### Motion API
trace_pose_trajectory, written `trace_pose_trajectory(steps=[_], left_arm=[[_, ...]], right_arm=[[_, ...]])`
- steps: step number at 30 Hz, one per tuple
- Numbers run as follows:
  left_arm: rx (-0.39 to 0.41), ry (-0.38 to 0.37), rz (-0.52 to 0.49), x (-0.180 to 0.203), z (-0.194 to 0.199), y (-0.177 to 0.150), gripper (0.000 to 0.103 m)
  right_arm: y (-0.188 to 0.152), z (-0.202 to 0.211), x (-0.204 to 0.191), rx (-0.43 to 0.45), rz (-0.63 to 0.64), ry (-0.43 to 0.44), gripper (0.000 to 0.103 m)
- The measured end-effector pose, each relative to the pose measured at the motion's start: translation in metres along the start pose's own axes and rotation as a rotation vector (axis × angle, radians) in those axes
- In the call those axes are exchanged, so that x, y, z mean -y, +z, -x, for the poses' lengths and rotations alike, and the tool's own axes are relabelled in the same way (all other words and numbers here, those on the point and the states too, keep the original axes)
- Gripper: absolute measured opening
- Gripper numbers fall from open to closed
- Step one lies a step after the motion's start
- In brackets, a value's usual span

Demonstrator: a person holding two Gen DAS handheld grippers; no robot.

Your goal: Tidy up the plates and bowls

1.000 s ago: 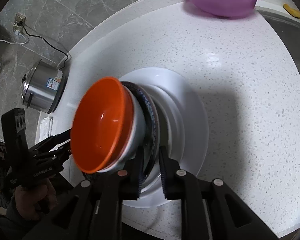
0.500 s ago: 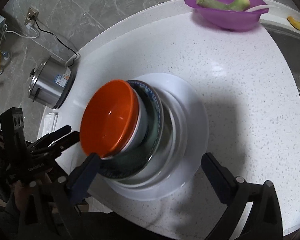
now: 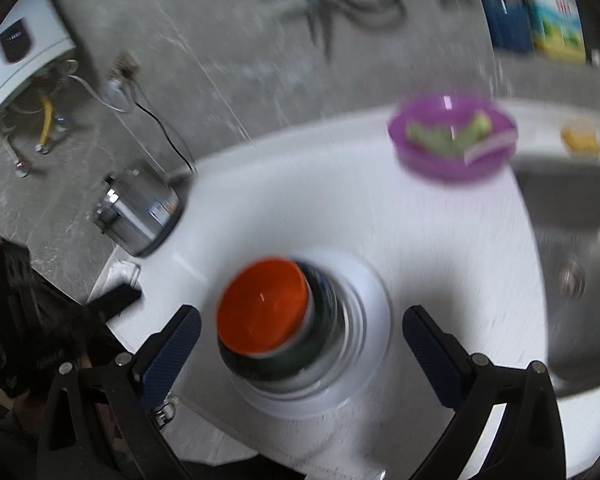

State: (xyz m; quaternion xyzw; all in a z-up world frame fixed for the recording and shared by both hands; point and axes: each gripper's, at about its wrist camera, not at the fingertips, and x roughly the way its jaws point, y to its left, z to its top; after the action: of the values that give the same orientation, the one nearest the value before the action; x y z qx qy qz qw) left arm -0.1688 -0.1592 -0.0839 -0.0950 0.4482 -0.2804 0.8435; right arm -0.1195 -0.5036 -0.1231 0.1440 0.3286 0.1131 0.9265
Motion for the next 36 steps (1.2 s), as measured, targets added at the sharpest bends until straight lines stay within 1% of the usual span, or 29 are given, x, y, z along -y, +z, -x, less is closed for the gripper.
trace_pose_trajectory(steps=[1, 4, 5, 6, 7, 9, 11, 14, 17, 19, 20, 21, 22, 26, 30, 33, 36], left_arm=[[-0.083, -0.033, 0.034, 0.003, -0.005, -0.010, 0.088], [-0.258, -0.071, 0.017, 0.014, -0.014, -0.028, 0.088], [-0.267, -0.086, 0.019, 0.016, -0.010, -0.031, 0.087], [-0.239, -0.103, 0.022, 0.016, -0.002, -0.031, 0.086], [-0.196, -0.105, 0.018, 0.017, 0.007, -0.028, 0.086], [-0.132, -0.093, -0.010, 0.020, 0.020, -0.021, 0.086], [-0.119, -0.070, -0.037, 0.023, 0.023, -0.017, 0.086], [-0.152, 0.004, -0.089, 0.025, 0.017, -0.012, 0.086], [-0.155, 0.092, -0.120, 0.011, 0.016, -0.003, 0.086], [-0.120, 0.190, -0.175, 0.002, 0.016, 0.005, 0.086], [-0.103, 0.221, -0.194, 0.002, 0.014, 0.009, 0.086], [-0.088, 0.246, -0.204, -0.002, 0.014, 0.013, 0.087], [-0.076, 0.270, -0.206, -0.007, 0.009, 0.023, 0.087], [-0.048, 0.306, -0.199, -0.023, 0.004, 0.044, 0.087], [-0.008, 0.337, -0.191, -0.036, 0.015, 0.061, 0.087], [0.013, 0.348, -0.188, -0.039, 0.017, 0.072, 0.087], [0.012, 0.359, -0.183, -0.034, 0.017, 0.077, 0.087]], right_arm=[[0.001, 0.006, -0.003, 0.016, 0.016, 0.008, 0.103], [-0.003, 0.015, -0.013, 0.040, 0.039, 0.029, 0.103], [-0.006, 0.015, -0.015, 0.039, 0.038, 0.031, 0.103], [-0.008, 0.016, -0.016, 0.038, 0.034, 0.035, 0.103], [-0.012, 0.016, -0.016, 0.039, 0.028, 0.036, 0.103], [-0.020, 0.018, -0.015, 0.044, 0.002, 0.030, 0.103], [-0.024, 0.020, -0.013, 0.062, -0.035, 0.011, 0.103], [-0.023, 0.021, -0.014, 0.086, -0.065, -0.028, 0.103], [-0.018, 0.020, -0.022, 0.105, -0.089, -0.085, 0.103], [-0.017, 0.019, -0.031, 0.112, -0.099, -0.127, 0.103], [-0.016, 0.017, -0.036, 0.111, -0.101, -0.158, 0.103], [-0.016, 0.015, -0.041, 0.112, -0.109, -0.172, 0.103], [-0.016, 0.015, -0.045, 0.115, -0.119, -0.183, 0.103], [-0.016, 0.012, -0.066, 0.110, -0.123, -0.247, 0.103], [-0.018, 0.012, -0.081, 0.104, -0.112, -0.316, 0.103], [-0.019, 0.012, -0.087, 0.093, -0.100, -0.337, 0.103], [-0.020, 0.013, -0.087, 0.086, -0.096, -0.352, 0.103]])
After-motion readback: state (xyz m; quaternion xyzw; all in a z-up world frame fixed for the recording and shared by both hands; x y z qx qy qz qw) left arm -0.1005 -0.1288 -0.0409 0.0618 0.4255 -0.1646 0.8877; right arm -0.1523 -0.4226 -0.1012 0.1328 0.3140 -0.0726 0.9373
